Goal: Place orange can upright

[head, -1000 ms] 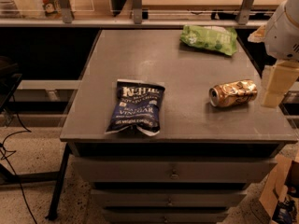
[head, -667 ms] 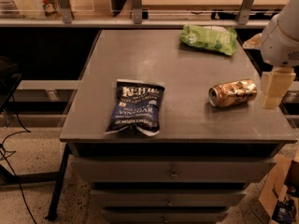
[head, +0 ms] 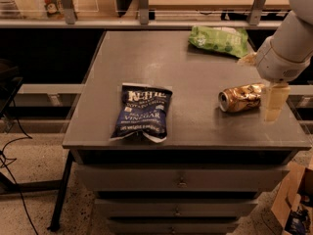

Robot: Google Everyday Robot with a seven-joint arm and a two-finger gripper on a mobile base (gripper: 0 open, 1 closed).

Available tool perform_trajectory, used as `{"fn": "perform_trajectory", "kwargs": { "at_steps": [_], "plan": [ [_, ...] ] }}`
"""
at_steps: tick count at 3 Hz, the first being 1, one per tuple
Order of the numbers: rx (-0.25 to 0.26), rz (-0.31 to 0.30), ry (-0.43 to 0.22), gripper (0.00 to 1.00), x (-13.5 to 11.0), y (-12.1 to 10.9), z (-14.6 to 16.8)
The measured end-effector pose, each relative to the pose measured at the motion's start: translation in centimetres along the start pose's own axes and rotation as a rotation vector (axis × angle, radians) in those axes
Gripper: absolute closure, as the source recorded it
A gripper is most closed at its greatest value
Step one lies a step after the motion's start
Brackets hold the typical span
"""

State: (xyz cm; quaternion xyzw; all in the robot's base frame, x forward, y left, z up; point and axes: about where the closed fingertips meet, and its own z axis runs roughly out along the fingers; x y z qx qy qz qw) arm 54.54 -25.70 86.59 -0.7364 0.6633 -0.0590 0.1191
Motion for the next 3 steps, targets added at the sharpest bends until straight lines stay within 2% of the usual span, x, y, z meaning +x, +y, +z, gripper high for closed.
{"fn": "perform_trajectory", "kwargs": {
  "at_steps": [2,3],
  "plan": [
    [-0.095,-0.024,-0.047,0.0,-1.5,-0.7,4.6],
    [-0.13,0.006,-0.064,0.18,-1.7,-0.7,5.2]
  ]
}}
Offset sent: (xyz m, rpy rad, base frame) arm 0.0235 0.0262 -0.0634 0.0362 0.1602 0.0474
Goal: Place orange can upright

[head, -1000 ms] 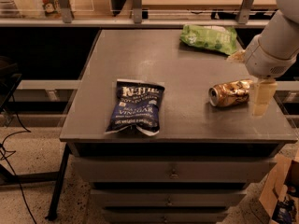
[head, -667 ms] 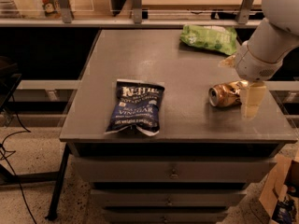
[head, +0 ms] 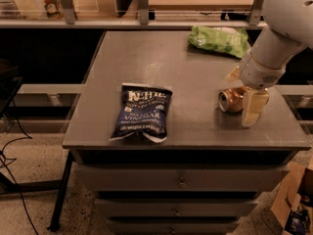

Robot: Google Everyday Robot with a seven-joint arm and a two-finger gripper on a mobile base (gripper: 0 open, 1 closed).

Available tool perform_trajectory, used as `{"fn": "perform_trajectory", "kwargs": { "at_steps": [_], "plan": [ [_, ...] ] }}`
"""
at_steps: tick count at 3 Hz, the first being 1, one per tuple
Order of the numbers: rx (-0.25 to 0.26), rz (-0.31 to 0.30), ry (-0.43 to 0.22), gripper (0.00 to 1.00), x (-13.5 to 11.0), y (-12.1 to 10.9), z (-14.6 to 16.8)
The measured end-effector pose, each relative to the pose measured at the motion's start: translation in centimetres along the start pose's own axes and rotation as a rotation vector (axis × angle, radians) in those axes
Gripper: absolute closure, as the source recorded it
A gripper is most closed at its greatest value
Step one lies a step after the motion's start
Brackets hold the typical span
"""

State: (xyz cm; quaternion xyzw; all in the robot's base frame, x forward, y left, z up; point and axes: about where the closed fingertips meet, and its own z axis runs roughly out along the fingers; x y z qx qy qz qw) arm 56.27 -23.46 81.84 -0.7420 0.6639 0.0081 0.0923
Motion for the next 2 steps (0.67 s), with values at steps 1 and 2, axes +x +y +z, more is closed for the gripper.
{"fn": "perform_trajectory", "kwargs": {
  "at_steps": [1,2],
  "plan": [
    [-0.027,0.029,-0.018,0.41,-0.59,0.28,-0.05],
    [-0.039,0.038,-0.034,0.64,-0.83,0.79,-0.32]
  ]
}}
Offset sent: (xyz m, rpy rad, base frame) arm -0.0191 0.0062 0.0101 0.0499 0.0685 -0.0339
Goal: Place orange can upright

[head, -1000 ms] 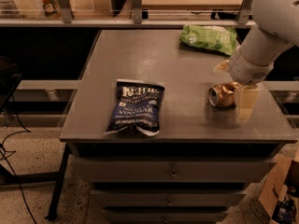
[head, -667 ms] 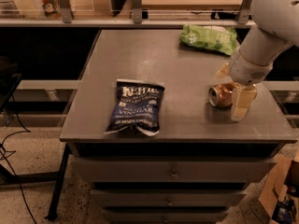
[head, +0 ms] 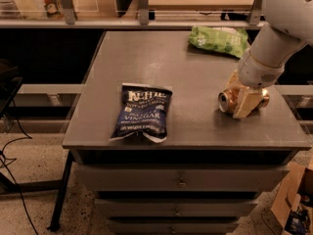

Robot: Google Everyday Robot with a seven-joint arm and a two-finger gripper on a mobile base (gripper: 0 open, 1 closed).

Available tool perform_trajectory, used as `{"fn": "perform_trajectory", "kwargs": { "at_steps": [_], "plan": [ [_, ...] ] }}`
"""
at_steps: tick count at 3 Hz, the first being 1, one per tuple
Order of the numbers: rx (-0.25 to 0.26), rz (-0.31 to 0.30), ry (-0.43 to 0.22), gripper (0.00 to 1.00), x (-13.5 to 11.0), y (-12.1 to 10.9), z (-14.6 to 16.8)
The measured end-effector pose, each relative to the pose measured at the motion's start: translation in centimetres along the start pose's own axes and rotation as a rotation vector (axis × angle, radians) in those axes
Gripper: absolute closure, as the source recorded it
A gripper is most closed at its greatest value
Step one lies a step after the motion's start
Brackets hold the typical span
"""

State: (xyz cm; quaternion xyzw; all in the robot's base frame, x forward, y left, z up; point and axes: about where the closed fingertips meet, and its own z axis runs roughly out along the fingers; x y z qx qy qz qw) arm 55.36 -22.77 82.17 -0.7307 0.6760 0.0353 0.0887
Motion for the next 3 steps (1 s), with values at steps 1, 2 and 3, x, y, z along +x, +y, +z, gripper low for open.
{"fn": "perform_trajectory", "kwargs": {
  "at_steps": [1,2,3],
  "plan": [
    [0.003,-0.005,0.002,0.88,-0.7,0.4,-0.9],
    [0.014,0.016,-0.076,0.93,-1.1,0.4,-3.2],
    [0.089,0.03,-0.272,0.94,-1.5,-0.8,-6.5]
  ]
}}
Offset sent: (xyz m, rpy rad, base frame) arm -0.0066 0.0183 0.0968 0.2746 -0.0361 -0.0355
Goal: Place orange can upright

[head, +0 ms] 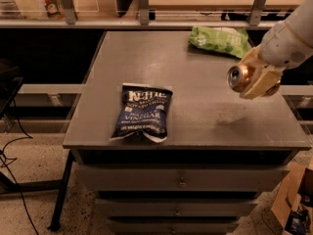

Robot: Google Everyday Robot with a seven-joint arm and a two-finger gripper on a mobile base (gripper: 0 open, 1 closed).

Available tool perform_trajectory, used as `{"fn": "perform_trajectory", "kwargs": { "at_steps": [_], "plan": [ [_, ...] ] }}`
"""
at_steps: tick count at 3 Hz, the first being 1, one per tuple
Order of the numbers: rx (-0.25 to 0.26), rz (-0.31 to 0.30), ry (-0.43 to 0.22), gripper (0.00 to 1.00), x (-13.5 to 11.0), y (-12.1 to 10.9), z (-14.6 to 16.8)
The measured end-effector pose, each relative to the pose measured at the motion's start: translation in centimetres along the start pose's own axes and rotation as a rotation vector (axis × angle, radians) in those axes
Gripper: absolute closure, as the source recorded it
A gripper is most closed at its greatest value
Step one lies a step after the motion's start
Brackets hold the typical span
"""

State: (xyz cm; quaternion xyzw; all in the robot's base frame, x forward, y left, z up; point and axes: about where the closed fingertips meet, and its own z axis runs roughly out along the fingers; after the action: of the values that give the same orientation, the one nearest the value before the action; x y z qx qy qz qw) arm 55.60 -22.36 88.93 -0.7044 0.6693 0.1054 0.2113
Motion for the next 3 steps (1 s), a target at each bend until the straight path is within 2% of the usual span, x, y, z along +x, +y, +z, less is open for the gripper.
{"fn": "perform_trajectory", "kwargs": {
  "at_steps": [1,2,3],
  "plan": [
    [0.061,-0.001,-0.233,0.94,-1.5,-1.7,-1.9],
    [0.086,0.011,-0.485,0.95,-3.0,-3.5,-2.3],
    [0.09,0.018,-0.73,1.0,-4.0,-4.7,-2.0]
  ]
}}
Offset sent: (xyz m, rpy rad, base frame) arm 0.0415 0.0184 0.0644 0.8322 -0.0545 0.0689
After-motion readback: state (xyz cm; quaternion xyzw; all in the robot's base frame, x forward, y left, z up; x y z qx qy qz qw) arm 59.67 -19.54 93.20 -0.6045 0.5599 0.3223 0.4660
